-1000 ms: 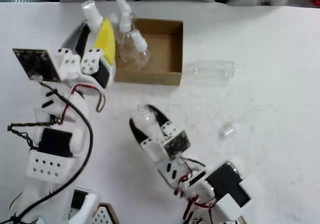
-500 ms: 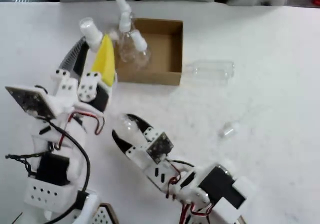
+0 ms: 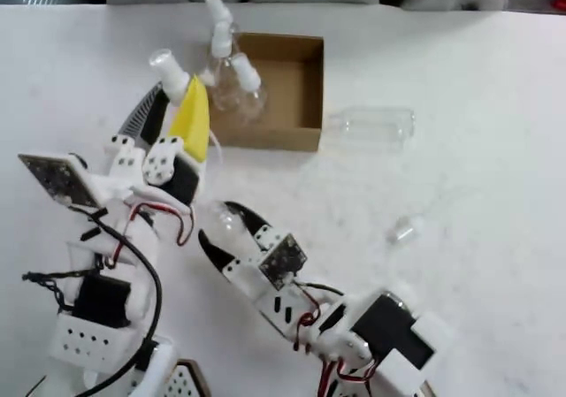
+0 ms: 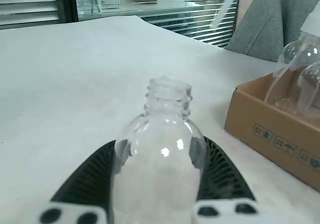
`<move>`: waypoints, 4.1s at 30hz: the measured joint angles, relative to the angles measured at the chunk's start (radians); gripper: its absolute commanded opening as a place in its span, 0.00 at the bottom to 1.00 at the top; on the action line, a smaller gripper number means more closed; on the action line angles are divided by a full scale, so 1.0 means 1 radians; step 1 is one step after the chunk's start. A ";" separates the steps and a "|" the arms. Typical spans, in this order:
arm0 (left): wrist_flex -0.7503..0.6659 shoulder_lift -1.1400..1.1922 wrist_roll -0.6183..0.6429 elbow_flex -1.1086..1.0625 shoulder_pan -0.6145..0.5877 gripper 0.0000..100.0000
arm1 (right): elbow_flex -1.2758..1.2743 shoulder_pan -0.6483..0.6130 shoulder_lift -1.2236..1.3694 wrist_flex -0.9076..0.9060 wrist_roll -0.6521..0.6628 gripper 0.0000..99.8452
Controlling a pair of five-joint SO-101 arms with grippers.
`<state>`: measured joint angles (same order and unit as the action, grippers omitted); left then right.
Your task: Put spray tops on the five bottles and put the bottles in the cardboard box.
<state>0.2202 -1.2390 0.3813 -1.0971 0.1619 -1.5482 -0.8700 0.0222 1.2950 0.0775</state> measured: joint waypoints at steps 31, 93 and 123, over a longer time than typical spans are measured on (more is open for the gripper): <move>0.000 -0.328 0.006 -0.267 -0.012 0.04 | 0.000 0.011 0.000 0.000 0.000 0.02; 0.313 -0.338 -0.173 -0.359 0.169 0.04 | -0.017 0.058 0.000 0.075 0.000 0.02; 0.390 -0.359 -0.272 -0.414 0.181 0.04 | -0.018 0.092 0.003 0.126 0.003 0.02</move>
<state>0.6099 -1.5980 0.1097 -1.5113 0.3429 -1.5666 -0.7779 0.0253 1.4208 0.0806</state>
